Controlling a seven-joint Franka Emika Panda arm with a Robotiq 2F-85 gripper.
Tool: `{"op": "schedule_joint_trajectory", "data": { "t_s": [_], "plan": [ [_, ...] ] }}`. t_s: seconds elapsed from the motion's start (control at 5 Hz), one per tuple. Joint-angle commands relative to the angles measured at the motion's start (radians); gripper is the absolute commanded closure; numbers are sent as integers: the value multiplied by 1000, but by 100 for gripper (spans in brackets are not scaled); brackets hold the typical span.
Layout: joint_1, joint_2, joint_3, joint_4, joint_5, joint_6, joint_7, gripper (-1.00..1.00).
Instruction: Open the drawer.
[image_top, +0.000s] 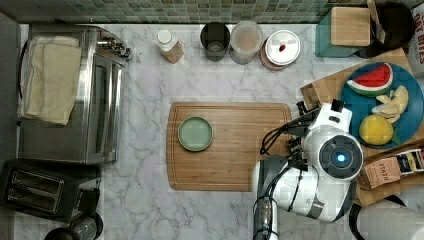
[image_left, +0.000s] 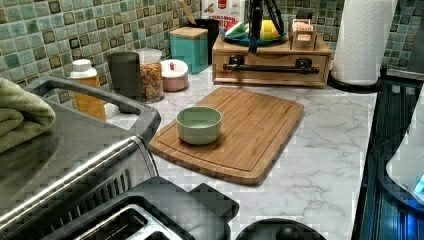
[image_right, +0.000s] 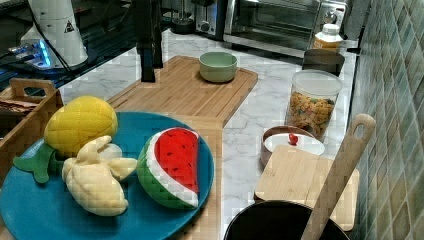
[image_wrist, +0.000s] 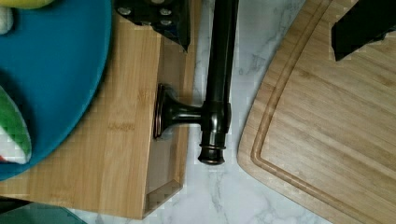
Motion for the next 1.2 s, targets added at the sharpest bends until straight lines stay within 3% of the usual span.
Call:
{"op": "schedule_joint_trajectory", "data": {
  "t_s": [0.2,0.6,1.0,1.2],
  "plan": [
    [-43,56,-42,-25,-13,55,-111,-100],
    [-63,65,-78,-57,-59,127,-86,-100],
    [-70,123,-69,-67,56,150,-171,-100],
    [-36,126,-86,-104,108,185,-177,-100]
  ]
}}
